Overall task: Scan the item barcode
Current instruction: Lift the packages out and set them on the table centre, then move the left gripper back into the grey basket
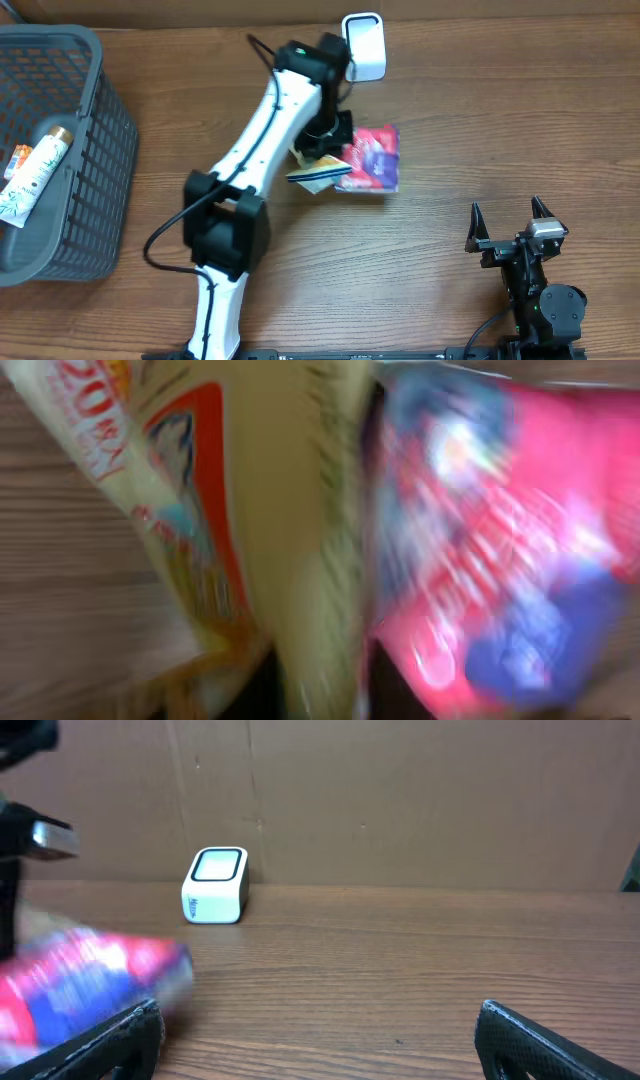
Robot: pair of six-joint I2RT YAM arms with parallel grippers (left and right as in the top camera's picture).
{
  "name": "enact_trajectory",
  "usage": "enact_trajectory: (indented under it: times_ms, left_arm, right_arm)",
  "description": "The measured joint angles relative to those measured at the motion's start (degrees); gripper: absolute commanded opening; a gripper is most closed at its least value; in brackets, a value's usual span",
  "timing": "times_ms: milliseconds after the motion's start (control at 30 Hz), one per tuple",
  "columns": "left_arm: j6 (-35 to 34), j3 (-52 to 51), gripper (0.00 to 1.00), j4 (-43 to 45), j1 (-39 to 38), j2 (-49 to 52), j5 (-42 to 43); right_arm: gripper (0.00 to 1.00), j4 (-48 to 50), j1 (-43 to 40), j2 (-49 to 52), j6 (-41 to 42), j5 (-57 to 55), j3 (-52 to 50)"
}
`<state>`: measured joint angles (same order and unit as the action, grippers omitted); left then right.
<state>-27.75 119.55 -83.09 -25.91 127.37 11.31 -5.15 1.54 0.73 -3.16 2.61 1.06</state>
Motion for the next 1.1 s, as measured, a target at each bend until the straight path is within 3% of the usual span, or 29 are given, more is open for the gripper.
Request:
enact_trajectory:
  times_ms: [100, 233, 533, 900, 1100]
  left_arm:
    - [0.96, 0.07, 0.62, -0.02, -1.01, 0.2, 0.07]
    - [2.43, 1.55, 0.5, -2.03, -0.68, 0.2, 0.09]
    - [4.26, 16.96, 0.5, -11.56, 3.1, 0.2, -1.44]
    - [5.7, 29.97, 0.72, -13.55, 11.96, -4.94, -9.16]
    - [4.26, 30.86, 0.84, -13.33, 26.99, -16.76, -14.29]
  right_arm:
    - [1.0, 0.0, 0.0, 0.0, -0.02, 0.0, 0.0]
    - [1.0, 0.02, 0.0, 0.0, -0.02, 0.0, 0.0]
    - [1.0, 0.04, 0.0, 0.0, -0.02, 0.0, 0.0]
    - [1.0, 0.02, 0.0, 0.0, -0.02, 0.0, 0.0]
    - [1.0, 0.0, 0.0, 0.0, 0.0, 0.0, 0.0]
